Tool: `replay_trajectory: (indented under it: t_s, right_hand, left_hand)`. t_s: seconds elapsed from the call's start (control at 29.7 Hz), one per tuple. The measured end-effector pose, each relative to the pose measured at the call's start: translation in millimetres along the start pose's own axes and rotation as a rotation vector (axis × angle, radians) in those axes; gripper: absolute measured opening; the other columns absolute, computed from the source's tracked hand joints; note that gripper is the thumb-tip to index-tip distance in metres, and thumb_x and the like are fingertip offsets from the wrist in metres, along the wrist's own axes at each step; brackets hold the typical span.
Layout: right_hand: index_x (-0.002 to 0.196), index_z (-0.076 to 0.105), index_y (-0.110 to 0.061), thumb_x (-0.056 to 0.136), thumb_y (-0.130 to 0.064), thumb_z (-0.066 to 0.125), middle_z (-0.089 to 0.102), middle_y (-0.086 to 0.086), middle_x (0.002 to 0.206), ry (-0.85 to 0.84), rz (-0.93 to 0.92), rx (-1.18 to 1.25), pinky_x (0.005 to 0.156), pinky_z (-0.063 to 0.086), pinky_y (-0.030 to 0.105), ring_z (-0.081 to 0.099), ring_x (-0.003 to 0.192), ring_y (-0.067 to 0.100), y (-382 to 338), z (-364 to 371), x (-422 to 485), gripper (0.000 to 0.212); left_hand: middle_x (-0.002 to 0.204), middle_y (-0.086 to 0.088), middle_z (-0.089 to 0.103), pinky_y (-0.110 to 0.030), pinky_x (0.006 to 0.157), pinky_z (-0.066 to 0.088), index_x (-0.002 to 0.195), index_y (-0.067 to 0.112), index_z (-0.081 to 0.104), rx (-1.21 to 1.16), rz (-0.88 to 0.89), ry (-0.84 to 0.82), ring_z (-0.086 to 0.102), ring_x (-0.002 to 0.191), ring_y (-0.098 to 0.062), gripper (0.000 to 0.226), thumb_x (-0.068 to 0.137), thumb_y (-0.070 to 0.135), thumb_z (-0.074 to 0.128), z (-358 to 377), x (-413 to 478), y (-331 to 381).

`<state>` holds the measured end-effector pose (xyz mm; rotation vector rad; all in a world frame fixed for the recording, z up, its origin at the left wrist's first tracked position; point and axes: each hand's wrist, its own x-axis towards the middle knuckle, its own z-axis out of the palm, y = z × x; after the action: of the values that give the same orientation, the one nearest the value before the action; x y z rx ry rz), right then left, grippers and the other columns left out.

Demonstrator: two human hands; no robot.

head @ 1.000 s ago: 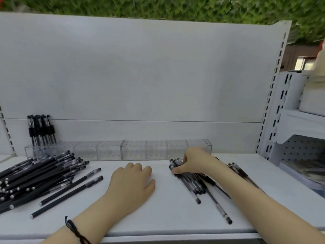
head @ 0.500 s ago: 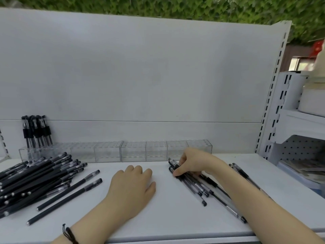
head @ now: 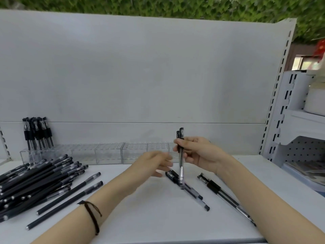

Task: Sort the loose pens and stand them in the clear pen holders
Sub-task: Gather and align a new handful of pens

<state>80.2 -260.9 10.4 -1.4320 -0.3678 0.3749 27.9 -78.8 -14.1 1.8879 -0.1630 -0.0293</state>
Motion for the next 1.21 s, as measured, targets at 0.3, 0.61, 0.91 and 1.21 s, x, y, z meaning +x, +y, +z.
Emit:
replay_trajectory:
  t_s: [0.3, 0.61, 0.91, 1.21]
  right_hand:
    - [0.094, 0.066, -0.003, 0.086, -0.018, 0.07, 0.062, 0.008, 0.077, 0.128, -0.143, -0.264, 0.041, 0.033, 0.018, 0.045, 0.05, 0.009, 12, 15, 5, 0.017]
    - [0.074, 0.067, -0.018, 0.073, -0.051, 0.076, 0.062, -0.009, 0.065, 0.188, 0.046, -1.118, 0.056, 0.044, 0.023, 0.054, 0.058, 0.008, 25, 11, 0, 0.035]
    - [0.071, 0.054, -0.009, 0.068, -0.023, 0.075, 0.044, 0.005, 0.066, 0.056, 0.156, -1.241, 0.056, 0.028, 0.027, 0.039, 0.061, 0.017, 25, 15, 3, 0.025]
    - [0.081, 0.057, -0.004, 0.082, -0.022, 0.076, 0.044, -0.001, 0.048, -0.007, 0.074, -0.603, 0.039, 0.029, 0.016, 0.039, 0.04, 0.007, 0, 1, -9, 0.025]
  left_hand:
    - [0.068, -0.001, 0.051, -0.021, 0.046, 0.037, 0.104, 0.013, 0.057, -0.584, -0.223, -0.217, 0.042, 0.051, -0.012, 0.03, 0.099, 0.04, 0.046, 5, 0, -1]
    - [0.06, 0.006, 0.031, -0.015, 0.035, 0.019, 0.113, 0.012, 0.058, -0.736, -0.188, -0.024, 0.021, 0.043, -0.005, 0.033, 0.1, 0.039, 0.044, 4, 6, -15]
    - [0.066, -0.002, 0.058, -0.026, 0.045, 0.043, 0.104, 0.009, 0.054, -0.884, -0.125, 0.039, 0.051, 0.052, -0.014, 0.014, 0.103, 0.015, 0.041, 4, 11, -15]
    - [0.067, -0.007, 0.065, -0.028, 0.052, 0.049, 0.102, 0.007, 0.054, -0.839, -0.187, 0.073, 0.064, 0.056, -0.017, 0.017, 0.104, 0.011, 0.038, 9, 11, -20]
